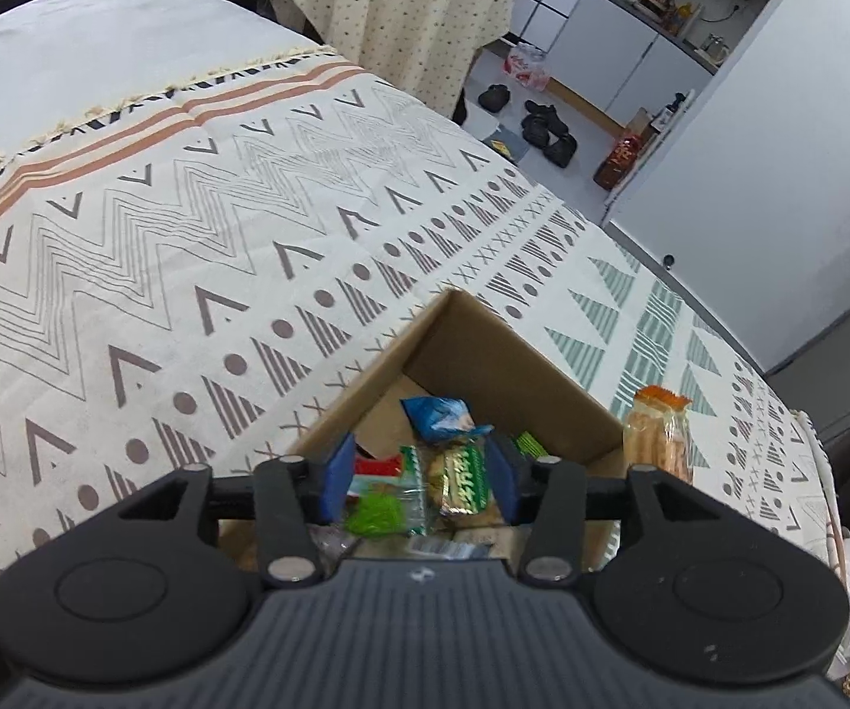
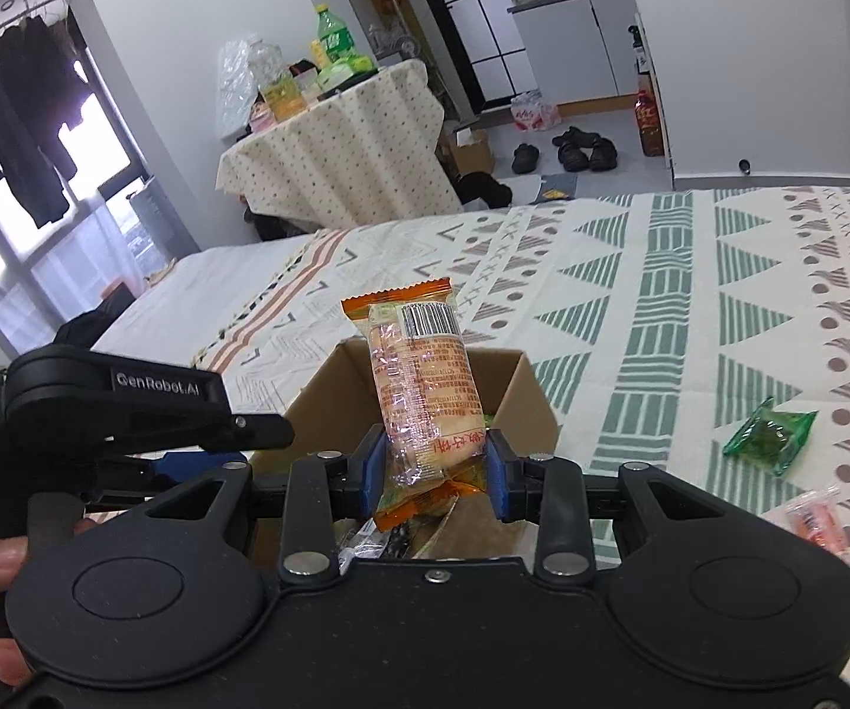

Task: Organize snacks
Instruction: 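Open both tools over the box to drop the green packet and cracker pack, then move both tools back toward the green candy and orange-red candy packet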

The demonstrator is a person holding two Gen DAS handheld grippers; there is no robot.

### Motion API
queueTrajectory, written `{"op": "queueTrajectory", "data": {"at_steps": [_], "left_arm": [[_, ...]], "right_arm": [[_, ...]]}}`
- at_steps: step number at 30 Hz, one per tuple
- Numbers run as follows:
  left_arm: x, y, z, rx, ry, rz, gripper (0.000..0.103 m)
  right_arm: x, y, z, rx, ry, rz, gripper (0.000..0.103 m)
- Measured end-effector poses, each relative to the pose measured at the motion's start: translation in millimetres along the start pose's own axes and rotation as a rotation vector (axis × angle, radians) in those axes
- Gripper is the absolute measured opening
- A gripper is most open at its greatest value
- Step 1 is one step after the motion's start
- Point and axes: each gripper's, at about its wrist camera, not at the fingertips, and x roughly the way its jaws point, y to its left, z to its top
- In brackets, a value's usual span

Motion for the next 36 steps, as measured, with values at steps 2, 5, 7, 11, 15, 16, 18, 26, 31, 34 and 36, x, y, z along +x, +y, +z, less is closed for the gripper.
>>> {"op": "queueTrajectory", "data": {"at_steps": [2, 5, 7, 11, 15, 16, 18, 26, 31, 34, 36], "left_arm": [[1.5, 2.6, 3.0, -0.004, 0.005, -0.001, 0.049], [3.7, 5.2, 4.4, -0.004, 0.012, -0.001, 0.054], [5.0, 5.7, 3.9, 0.002, 0.015, 0.007, 0.059], [8.3, 4.8, 2.5, 0.018, 0.031, 0.041, 0.070], [3.7, 1.5, -0.5, 0.023, 0.024, 0.049, 0.078], [2.4, -0.1, -1.3, 0.029, 0.024, 0.051, 0.082], [-0.9, -3.3, -4.1, 0.046, 0.024, 0.055, 0.085], [-10.9, -21.6, -15.8, 0.102, 0.043, 0.078, 0.093], [-20.9, -35.8, -23.6, 0.124, 0.029, 0.077, 0.096], [-25.5, -43.4, -28.5, 0.136, 0.024, 0.064, 0.098], [-28.0, -48.1, -31.9, 0.143, 0.021, 0.057, 0.102]], "right_arm": [[3.5, 1.9, -0.2, 0.003, 0.007, 0.003, 0.033], [9.0, 4.2, -1.3, 0.017, 0.014, 0.016, 0.034], [12.9, 5.7, -3.0, 0.031, 0.023, 0.030, 0.038], [13.6, 7.5, -5.6, 0.027, 0.034, 0.009, 0.046], [6.9, -1.2, -2.4, 0.058, 0.038, -0.015, 0.046], [3.9, -3.5, -1.8, 0.063, 0.038, -0.022, 0.047], [-0.5, -7.9, -0.6, 0.073, 0.036, -0.037, 0.051], [-21.1, -27.6, 2.7, 0.134, 0.019, -0.086, 0.063], [-39.0, -39.5, 2.2, 0.155, -0.008, -0.103, 0.074], [-48.4, -45.8, 0.4, 0.163, -0.015, -0.114, 0.079], [-53.2, -49.1, -0.9, 0.161, -0.017, -0.126, 0.084]]}}
